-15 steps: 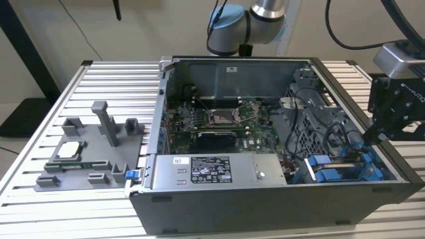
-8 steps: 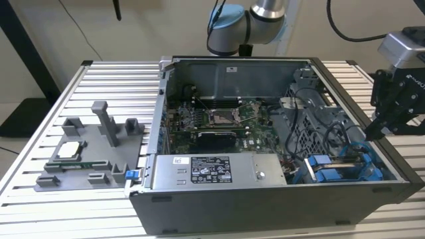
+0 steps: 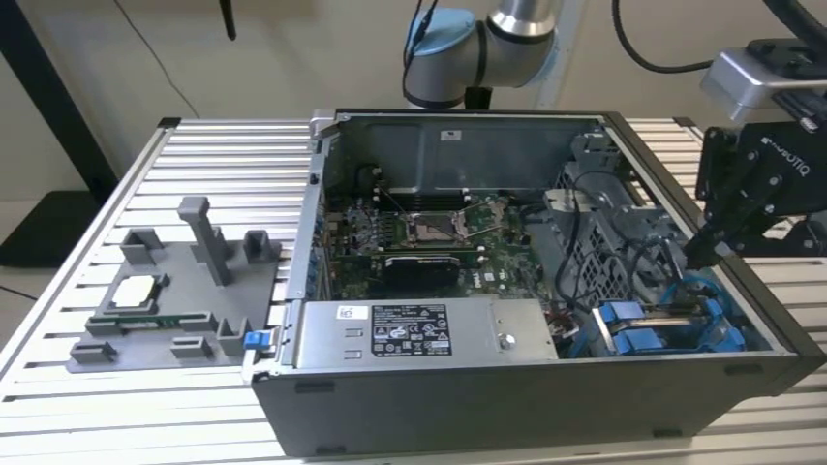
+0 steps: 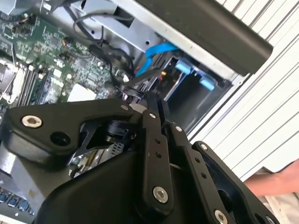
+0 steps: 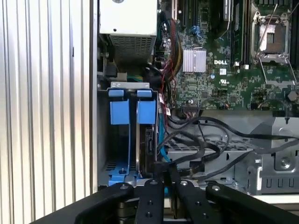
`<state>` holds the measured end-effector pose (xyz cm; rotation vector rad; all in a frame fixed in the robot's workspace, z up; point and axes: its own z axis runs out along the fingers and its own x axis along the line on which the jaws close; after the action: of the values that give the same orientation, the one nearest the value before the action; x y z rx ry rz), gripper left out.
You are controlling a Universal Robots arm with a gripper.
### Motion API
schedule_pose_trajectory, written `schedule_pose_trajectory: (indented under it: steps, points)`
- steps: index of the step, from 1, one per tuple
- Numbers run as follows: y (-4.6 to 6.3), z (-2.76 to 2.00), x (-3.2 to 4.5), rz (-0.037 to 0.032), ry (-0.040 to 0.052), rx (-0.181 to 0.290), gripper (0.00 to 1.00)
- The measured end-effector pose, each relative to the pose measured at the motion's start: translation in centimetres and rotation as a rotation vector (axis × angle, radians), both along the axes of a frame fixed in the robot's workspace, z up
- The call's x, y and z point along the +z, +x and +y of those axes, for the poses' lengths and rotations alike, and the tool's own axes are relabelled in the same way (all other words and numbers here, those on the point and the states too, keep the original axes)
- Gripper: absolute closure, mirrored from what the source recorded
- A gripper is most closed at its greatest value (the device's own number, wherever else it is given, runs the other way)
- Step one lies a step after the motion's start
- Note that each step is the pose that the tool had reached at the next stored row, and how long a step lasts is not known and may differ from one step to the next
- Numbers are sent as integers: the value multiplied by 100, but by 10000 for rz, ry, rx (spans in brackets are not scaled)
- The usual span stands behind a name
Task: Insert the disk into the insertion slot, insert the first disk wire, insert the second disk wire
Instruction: 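Insert the second disk wire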
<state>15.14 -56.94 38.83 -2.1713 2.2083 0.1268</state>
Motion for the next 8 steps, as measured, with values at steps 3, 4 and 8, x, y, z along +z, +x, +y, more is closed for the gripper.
schedule_pose_trajectory:
  steps: [3,4,8]
  points:
    - [-136,0,0,0,9,0,100]
    - [-181,0,1,0,13,-1,100]
    - [-324,0,1,-10,22,-2,100]
